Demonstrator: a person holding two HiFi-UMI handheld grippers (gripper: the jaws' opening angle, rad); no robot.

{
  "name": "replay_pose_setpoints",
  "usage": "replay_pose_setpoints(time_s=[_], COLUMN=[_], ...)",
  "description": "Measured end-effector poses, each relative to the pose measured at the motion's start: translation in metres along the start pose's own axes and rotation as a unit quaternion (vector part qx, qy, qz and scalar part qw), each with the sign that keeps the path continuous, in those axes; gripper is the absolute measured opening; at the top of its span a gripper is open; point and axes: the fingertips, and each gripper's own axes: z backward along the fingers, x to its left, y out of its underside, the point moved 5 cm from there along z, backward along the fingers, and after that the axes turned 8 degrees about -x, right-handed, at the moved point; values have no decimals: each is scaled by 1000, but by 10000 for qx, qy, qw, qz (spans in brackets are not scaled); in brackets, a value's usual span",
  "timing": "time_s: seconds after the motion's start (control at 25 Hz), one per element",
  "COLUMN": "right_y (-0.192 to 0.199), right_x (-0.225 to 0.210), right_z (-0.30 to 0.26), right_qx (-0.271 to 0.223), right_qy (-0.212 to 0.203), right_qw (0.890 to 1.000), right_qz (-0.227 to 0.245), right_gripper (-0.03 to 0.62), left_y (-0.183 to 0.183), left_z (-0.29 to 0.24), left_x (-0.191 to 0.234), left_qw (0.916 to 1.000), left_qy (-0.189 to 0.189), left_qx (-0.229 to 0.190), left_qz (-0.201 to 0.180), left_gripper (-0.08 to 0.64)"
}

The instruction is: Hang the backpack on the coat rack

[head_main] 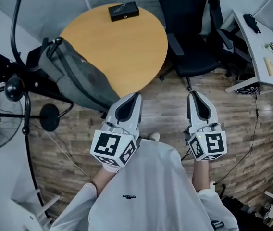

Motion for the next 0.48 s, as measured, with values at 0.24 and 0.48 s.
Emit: replay_pose_setpoints(time_s=[0.24, 0.48], right_y=[16, 25], right_x=[-10, -19], right_z=[6, 11], right_qx=[141, 235], right_qy=[285, 519], right_qw=[9995, 9984], right_qz=[15, -42], right_gripper=[3, 2], left_y=[15, 24], left_z=[-1, -5], left_x=[16, 24], left_qw=[9997, 9992], left_qy=[-23, -35], left_qx=[186, 303], left_qz=[-171, -271], left_gripper=[18, 18])
